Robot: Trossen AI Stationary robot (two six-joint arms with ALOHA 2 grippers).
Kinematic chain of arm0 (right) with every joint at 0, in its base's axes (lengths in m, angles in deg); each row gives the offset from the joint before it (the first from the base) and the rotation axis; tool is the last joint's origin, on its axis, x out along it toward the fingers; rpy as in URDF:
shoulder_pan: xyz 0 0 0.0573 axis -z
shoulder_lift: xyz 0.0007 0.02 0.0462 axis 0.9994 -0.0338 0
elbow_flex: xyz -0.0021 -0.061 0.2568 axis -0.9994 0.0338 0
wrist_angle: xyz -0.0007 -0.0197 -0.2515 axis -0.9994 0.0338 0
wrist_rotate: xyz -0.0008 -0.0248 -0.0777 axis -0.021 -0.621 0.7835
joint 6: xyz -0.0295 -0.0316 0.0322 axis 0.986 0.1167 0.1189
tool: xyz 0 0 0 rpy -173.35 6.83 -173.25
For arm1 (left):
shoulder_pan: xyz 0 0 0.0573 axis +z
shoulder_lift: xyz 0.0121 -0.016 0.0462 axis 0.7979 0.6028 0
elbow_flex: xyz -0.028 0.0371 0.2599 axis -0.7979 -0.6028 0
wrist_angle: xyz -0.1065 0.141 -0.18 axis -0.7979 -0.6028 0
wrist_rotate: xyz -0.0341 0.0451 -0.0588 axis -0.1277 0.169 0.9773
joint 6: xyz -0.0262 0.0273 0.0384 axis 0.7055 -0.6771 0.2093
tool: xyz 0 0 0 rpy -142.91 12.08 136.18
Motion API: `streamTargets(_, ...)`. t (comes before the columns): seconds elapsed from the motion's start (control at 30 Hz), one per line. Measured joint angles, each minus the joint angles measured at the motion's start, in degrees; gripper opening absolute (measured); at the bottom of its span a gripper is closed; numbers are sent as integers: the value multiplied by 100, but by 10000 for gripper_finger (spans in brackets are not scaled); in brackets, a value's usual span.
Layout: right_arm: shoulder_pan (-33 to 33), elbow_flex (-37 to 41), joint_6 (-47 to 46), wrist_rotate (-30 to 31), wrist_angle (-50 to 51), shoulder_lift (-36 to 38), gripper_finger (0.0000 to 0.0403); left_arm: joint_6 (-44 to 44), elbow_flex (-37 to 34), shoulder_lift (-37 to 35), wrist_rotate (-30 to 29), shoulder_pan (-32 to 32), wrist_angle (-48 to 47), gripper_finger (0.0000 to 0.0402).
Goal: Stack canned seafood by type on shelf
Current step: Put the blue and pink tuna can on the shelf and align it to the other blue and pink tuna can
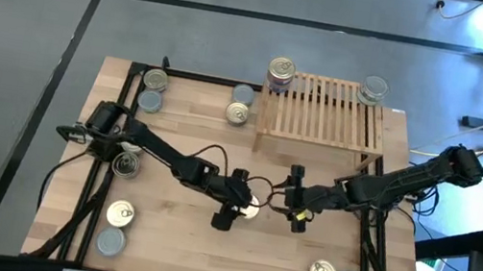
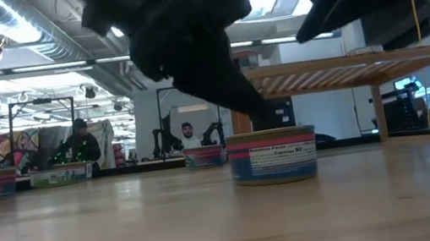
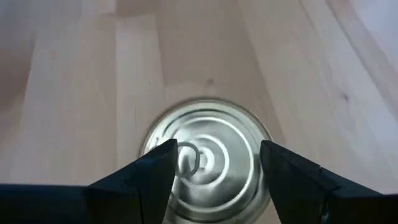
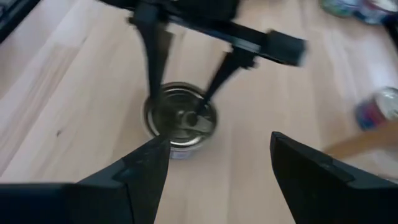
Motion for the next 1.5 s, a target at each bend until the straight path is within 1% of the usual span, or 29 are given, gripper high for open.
streamTargets(0.13, -2, 0, 368, -233, -399, -503, 271, 48, -528, -7, 1, 78, 934, 229)
streamTargets(0.27, -2, 0, 661, -615, -829, -982, 271, 212, -865, -20, 11, 194, 1299, 229)
streamTargets(0.4, -2, 0, 935, -773, -1249, -1439, 271, 245, -1062, 29, 71, 265, 1664, 229)
streamTargets(0.5, -2, 0, 1148, -756, -1431, -1769, 271, 311, -1270, 24, 107, 334, 1959, 229)
streamTargets(0.6, -2, 0, 1404, -505, -1550, -2079, 271, 448, -1493, 24, 105, 424, 2340, 229)
streamTargets(0.7, -2, 0, 1671, -66, -1582, -2305, 271, 728, -1737, 26, 103, 523, 2785, 229)
streamTargets(0.8, -2, 0, 1841, 460, -1563, -2394, 271, 997, -1865, 28, 109, 597, 2910, 229)
streamTargets(0.87, -7, 0, 1981, 647, -1564, -2406, 271, 1111, -1941, 28, 107, 636, 3028, 229)
streamTargets(1.03, -7, 0, 2281, 740, -1564, -2406, 271, 1407, -2126, 36, 111, 718, 3421, 229)
streamTargets(1.13, -7, 0, 2351, 946, -1566, -2406, 271, 1618, -2192, 39, 109, 790, 3536, 229)
streamTargets(1.23, -7, 0, 2422, 1189, -1568, -2406, 271, 1783, -2194, 39, 103, 839, 3542, 229)
streamTargets(1.37, -4, 0, 2496, 1224, -1607, -2428, 271, 1924, -2196, 41, 103, 867, 3550, 229)
streamTargets(1.5, 0, 0, 2613, 1438, -1751, -2681, 271, 1997, -2200, 41, 101, 867, 3555, 229)
